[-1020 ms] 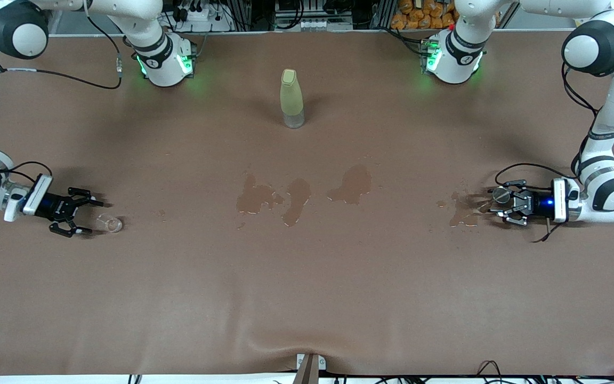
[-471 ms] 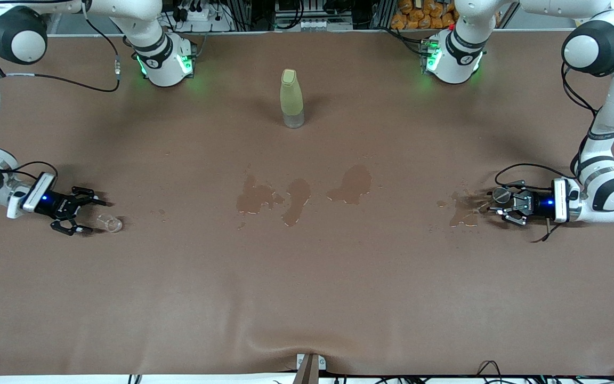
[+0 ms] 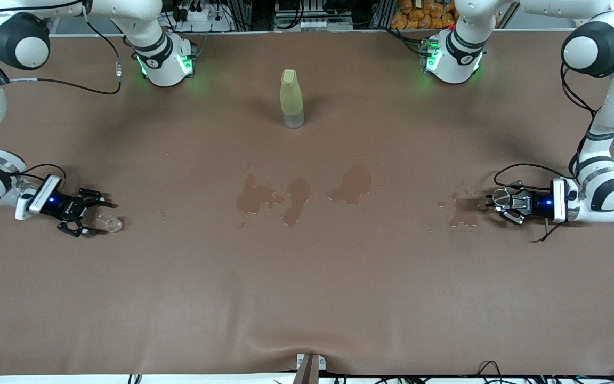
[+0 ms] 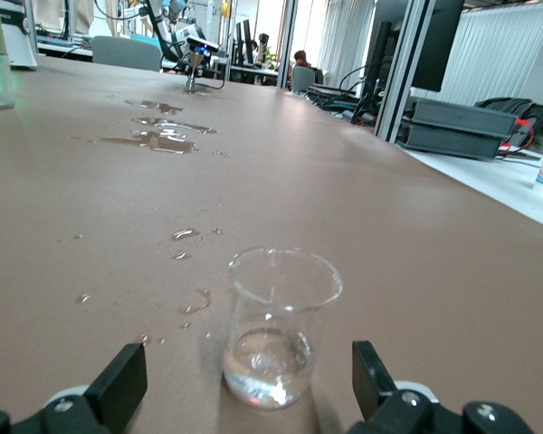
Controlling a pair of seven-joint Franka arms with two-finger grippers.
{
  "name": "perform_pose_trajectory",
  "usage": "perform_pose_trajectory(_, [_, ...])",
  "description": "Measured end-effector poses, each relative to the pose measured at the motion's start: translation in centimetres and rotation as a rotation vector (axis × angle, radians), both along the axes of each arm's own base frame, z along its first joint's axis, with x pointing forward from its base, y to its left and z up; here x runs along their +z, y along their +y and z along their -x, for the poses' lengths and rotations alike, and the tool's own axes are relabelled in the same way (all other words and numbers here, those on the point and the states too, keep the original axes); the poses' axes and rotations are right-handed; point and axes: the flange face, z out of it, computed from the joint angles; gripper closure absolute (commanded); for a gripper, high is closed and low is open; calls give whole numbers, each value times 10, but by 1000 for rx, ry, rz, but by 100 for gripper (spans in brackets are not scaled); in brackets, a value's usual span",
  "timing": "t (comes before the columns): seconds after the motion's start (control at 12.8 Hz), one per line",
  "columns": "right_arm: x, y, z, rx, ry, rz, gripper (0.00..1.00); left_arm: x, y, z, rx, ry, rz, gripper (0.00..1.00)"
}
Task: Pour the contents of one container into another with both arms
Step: 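Reach the right gripper to the glass beaker and grasp it, then lift the beaker with the right gripper while the left gripper lifts the jigger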
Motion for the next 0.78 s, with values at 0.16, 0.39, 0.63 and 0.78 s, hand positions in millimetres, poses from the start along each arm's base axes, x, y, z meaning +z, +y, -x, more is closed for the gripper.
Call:
perform_pose_trajectory(0.16, [-1, 7, -4, -4, -7, -15, 0, 0, 0, 0, 0, 0, 0, 100])
perform_pose_trajectory(0.39, [-6, 20, -11, -6, -20, -33, 0, 1, 1, -1, 1, -4, -2, 100])
perform_pose_trajectory(0.63, [-8, 31, -16, -6, -26, -43, 0, 5, 2, -5, 0, -14, -3, 100])
perform_pose_trajectory(0.78, [-11, 37, -19, -14, -34, -53, 0, 10, -5, -11, -7, -29, 5, 100])
